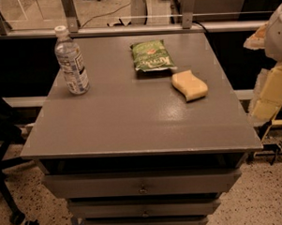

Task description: Pick blue plastic bottle

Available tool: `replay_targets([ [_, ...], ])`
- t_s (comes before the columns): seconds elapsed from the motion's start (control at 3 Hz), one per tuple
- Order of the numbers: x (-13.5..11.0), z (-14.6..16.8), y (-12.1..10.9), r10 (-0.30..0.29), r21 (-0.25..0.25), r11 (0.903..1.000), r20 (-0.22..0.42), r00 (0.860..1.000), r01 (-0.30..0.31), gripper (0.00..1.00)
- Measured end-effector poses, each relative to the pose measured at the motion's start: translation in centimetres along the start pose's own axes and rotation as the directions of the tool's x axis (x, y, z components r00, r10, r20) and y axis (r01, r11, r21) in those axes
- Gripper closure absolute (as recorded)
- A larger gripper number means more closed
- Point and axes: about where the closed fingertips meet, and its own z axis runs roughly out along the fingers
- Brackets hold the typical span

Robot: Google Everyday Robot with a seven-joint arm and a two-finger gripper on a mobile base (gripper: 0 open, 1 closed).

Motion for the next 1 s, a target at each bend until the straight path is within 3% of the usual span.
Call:
replay_targets([
  [0.33,0.0,0.0,0.0,0.000,0.000,1.0000,0.000,1.000,0.000,0.00],
  [0.67,-2.0,0.7,-3.2,-0.012,0.018,0.9998,0.101,0.995,0.010,0.00],
  [1.0,-7.5,1.0,-8.0,-0.061,0.052,0.9975,0.279,0.958,0.048,0.00],
])
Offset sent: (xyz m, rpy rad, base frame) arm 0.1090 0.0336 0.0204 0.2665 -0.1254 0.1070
